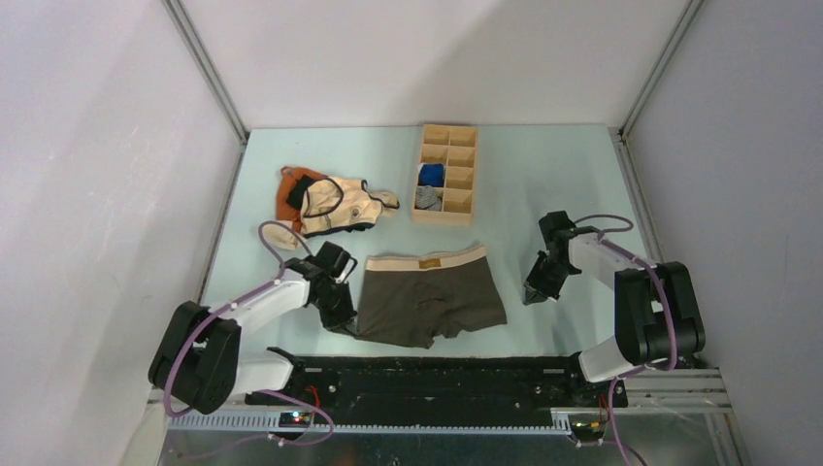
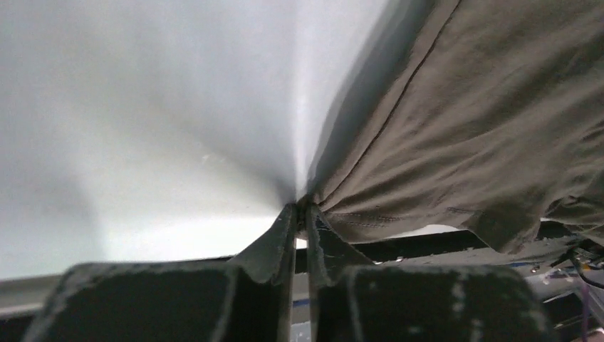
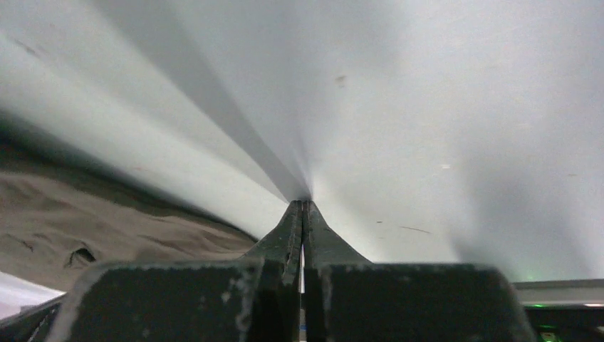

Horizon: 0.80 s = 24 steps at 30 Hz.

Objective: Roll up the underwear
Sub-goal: Flatten out the underwear at the center of the board, then fold the underwear at the center of the board.

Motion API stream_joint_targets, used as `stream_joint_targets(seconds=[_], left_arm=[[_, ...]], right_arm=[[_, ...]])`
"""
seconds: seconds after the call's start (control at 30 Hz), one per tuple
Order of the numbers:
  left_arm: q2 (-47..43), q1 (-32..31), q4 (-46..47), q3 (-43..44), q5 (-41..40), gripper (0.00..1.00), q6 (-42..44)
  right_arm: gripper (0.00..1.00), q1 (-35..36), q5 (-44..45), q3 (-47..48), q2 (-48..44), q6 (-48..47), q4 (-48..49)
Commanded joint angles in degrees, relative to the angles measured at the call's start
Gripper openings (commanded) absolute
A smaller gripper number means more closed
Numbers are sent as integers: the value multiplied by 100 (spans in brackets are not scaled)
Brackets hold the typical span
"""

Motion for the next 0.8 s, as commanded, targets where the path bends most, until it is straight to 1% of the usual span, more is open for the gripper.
stream_joint_targets(seconds=[0.0,0.03,0.07,0.1,0.13,0.17,0.2,0.23,0.27,0.33,0.37,0.4,0.43,0.5,0.53,0.57,0.6,0.63,0.7,0.77], left_arm=[[-188,34,-727,530,-224,36,540],[-245,41,-660,677,-180,46,745],[-344,37,-596,924,-76,58,850],[-380,39,-451,1159,-40,62,1029],[-409,41,-369,1273,31,69,1124],[-417,44,-177,1470,27,72,1304],[-403,44,-78,1556,-75,76,1397],[-342,74,122,1695,-176,76,1535],[-291,107,230,1743,-396,77,1583],[-38,322,620,1846,-696,76,1535],[195,521,899,1897,-723,69,1517],[325,612,1058,1928,-711,65,1585],[609,717,1289,2047,-740,58,1669],[1011,770,1524,2263,-884,52,2085],[1159,804,1588,2348,-949,50,2342],[1408,828,1635,2482,-871,49,2444],[1538,883,1754,2528,-780,50,2575],[1765,911,1820,2590,-508,52,2613],[2062,970,1970,2656,-287,54,2659],[2252,978,2063,2680,-211,51,2682]], right_arm=[[0,-158,147,402,-197,-601,-200],[4,-161,-5,523,-269,-812,-161],[8,-166,-459,611,-319,-928,-24],[11,-165,-1056,638,-407,-1164,90],[16,-165,-1332,699,-432,-1375,305],[18,-169,-1707,731,-472,-1446,434],[22,-159,-1855,775,-494,-1551,712],[24,-153,-2064,804,-484,-1605,866],[31,-111,-2108,909,-422,-1709,1125],[37,14,-2100,1163,-213,-1911,1408],[38,61,-2168,1262,-124,-1978,1482],[35,136,-2221,1459,92,-2103,1624],[32,170,-2338,1550,200,-2154,1692],[21,288,-2380,1787,546,-2193,1822],[12,321,-2371,1880,741,-2166,1909],[8,390,-2343,1919,819,-2154,1957],[3,420,-2300,1957,974,-2110,2037],[1,476,-2167,1962,1041,-2073,2070],[0,507,-1904,1966,1222,-1953,2152],[0,510,-1745,1963,1412,-1880,2238]])
